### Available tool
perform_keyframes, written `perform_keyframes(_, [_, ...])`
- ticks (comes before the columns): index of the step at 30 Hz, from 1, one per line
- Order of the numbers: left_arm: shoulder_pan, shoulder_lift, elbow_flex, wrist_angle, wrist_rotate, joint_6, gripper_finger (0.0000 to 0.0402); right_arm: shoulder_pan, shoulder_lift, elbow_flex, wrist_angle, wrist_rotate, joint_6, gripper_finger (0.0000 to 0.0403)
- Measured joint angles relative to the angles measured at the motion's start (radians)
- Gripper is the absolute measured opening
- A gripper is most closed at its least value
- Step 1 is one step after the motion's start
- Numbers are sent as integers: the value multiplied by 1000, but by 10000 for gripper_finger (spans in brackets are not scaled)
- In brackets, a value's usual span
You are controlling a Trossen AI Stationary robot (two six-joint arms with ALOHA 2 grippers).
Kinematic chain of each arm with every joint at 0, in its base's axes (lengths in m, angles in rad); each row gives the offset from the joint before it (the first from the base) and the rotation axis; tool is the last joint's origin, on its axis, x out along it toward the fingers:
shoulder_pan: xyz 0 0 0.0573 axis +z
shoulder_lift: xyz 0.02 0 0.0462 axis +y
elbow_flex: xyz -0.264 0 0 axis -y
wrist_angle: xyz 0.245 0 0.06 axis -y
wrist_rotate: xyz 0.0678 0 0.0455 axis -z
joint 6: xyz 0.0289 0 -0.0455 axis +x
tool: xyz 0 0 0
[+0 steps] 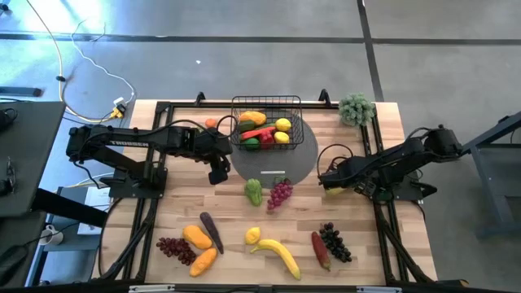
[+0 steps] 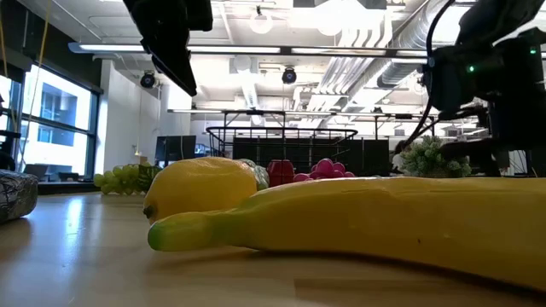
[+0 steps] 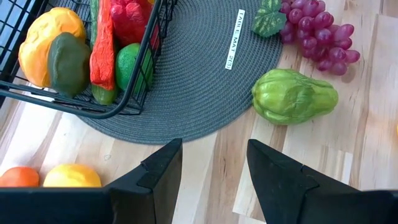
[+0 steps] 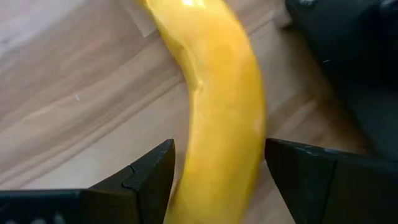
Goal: Build produce basket
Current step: Put the yellow banana into the wire basket
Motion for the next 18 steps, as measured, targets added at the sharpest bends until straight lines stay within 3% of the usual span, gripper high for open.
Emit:
perform_keyframes(3, [0,0,0,0,-2,0,170,-1,0,-21,37,1,-7,203])
perform_keyframes(9, [15,0,0,0,-5,0,170,-1,0,-16,47,7,-20,103])
perform_keyframes(18, [99,-14,0,-2,-2,21,170,0,0,64,47,35,-136,100])
